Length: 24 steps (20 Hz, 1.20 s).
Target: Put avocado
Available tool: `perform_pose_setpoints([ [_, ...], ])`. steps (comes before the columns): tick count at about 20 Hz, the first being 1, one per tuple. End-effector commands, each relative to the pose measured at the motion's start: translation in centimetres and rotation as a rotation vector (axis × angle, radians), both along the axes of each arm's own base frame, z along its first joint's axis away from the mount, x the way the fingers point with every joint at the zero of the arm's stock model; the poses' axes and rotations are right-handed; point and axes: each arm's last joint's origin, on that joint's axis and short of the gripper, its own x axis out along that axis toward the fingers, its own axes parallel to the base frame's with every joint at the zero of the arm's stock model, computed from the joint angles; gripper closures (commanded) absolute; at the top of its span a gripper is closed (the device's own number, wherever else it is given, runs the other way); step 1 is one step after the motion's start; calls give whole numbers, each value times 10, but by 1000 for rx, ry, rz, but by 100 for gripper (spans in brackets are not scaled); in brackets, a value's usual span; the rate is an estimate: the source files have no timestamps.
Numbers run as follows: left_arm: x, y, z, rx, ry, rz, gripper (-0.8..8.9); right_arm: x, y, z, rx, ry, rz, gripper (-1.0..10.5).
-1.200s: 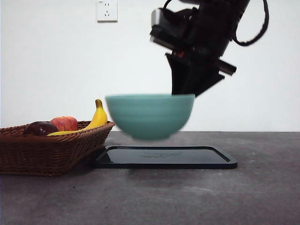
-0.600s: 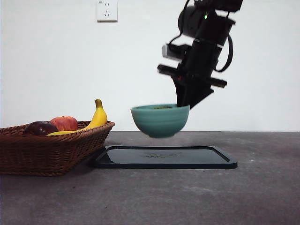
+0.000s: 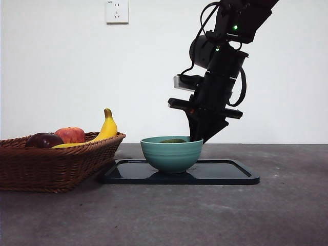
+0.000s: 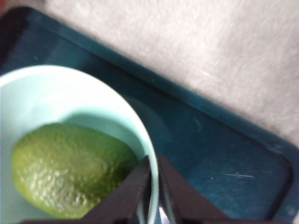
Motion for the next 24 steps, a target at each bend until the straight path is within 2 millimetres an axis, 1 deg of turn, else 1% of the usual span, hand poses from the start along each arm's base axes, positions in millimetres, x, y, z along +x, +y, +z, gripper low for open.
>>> perform_pose_setpoints([
  [1, 1, -1, 3, -6, -15, -12, 472, 5, 5, -5, -5, 3, 11, 936],
  [2, 1, -1, 3, -6, -15, -12, 472, 5, 5, -5, -3, 4, 4, 897],
  [3, 1, -1, 3, -6, -16, -12, 472, 4, 4, -6, -9, 10, -9, 814],
  [4, 1, -1, 3, -6, -16, -12, 472, 4, 3, -6, -28, 14, -30, 753],
  [6, 1, -1, 3, -6, -16, -12, 472, 2, 2, -2, -46, 11, -38, 741],
  [7, 1, -1, 3, -6, -16, -12, 472, 0, 1, 4, -43, 1, -39, 740],
  [9, 1, -1, 3, -6, -16, -12, 472, -6, -3, 29, -20, -56, -44, 737],
  [11, 1, -1, 3, -6, -16, -12, 472, -17, -10, 63, -5, -130, -55, 737],
  [12, 1, -1, 3, -6, -16, -12, 472, -26, -14, 81, 11, -158, -52, 737],
  [14, 1, -1, 3, -6, -16, -12, 472, -51, -24, 116, 23, -181, -33, 737],
  [16, 1, -1, 3, -6, -16, -12, 472, -81, -34, 145, 48, -176, -7, 737],
  [18, 1, -1, 3, -6, -16, -12, 472, -108, -45, 170, 82, -207, 9, 737],
  [20, 1, -1, 3, -6, -16, -12, 472, -135, -54, 183, 103, -246, 22, 737],
  [21, 1, -1, 3, -6, -16, -12, 472, -149, -59, 185, 109, -256, 28, 737],
  [23, 1, -1, 3, -6, -16, -12, 472, -176, -70, 181, 117, -266, 38, 737],
  [24, 1, -1, 3, -6, -16, -12, 472, -192, -76, 176, 125, -269, 53, 737],
])
